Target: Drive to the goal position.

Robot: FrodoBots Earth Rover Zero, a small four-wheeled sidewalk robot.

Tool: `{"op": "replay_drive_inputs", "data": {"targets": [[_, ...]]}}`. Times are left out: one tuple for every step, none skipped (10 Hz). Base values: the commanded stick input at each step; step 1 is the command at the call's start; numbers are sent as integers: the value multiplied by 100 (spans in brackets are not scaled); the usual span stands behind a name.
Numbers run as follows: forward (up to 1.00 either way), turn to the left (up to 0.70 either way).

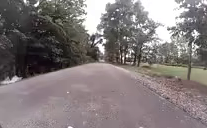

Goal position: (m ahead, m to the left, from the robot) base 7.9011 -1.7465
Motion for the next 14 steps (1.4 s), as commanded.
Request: {"op": "replay_drive_inputs", "data": {"targets": [[6,1],[6,1],[6,1],[6,1],[6,1],[6,1],[6,1],[6,1],[6,1],[6,1],[6,1],[6,1],[6,1],[6,1]]}}
